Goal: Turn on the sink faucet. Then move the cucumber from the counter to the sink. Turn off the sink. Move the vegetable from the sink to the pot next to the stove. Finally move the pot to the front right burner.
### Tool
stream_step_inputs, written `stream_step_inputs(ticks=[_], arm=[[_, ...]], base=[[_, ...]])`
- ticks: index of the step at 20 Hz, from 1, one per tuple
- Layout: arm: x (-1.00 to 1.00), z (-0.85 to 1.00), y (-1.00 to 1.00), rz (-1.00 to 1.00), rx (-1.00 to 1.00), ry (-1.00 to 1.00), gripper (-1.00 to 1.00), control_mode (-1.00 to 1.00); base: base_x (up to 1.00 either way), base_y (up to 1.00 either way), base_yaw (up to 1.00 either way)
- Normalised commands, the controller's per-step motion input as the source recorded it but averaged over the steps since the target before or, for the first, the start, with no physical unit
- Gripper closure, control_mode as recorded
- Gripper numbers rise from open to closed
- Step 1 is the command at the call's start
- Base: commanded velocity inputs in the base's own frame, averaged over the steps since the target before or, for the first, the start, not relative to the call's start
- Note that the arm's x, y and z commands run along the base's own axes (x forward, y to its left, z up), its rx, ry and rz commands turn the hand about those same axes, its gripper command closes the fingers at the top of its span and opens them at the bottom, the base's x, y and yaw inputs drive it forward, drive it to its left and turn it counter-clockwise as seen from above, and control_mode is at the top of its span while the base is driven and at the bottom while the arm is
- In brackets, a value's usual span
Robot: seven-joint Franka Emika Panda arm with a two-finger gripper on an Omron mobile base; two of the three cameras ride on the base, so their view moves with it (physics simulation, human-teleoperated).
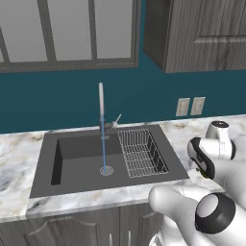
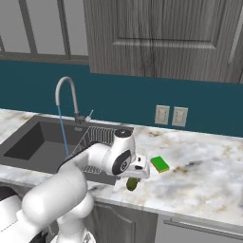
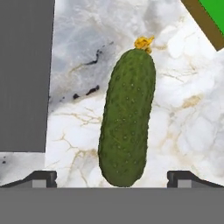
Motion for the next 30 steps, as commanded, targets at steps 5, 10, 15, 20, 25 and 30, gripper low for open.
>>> stream_step_inputs(ticks=[5, 10, 15, 20, 25, 30], arm=[[0.06, -0.18, -0.01, 0.07, 0.00, 0.00, -1.00, -1.00], [0.11, -0.12, -0.03, 0.06, 0.00, 0.00, -1.00, -1.00], [0.11, -0.12, -0.10, 0.07, 0.02, -0.01, -1.00, -1.00], [0.08, -0.13, -0.10, 0.06, 0.02, 0.00, -1.00, -1.00], [0.08, -0.18, -0.03, 0.04, 0.01, 0.00, 1.00, -1.00], [0.03, -0.12, 0.00, 0.02, 0.01, 0.00, 1.00, -1.00]], base=[[0.00, 0.00, 0.00], [0.00, 0.00, 0.00], [0.00, 0.00, 0.00], [0.00, 0.00, 0.00], [0.00, 0.00, 0.00], [0.00, 0.00, 0.00]])
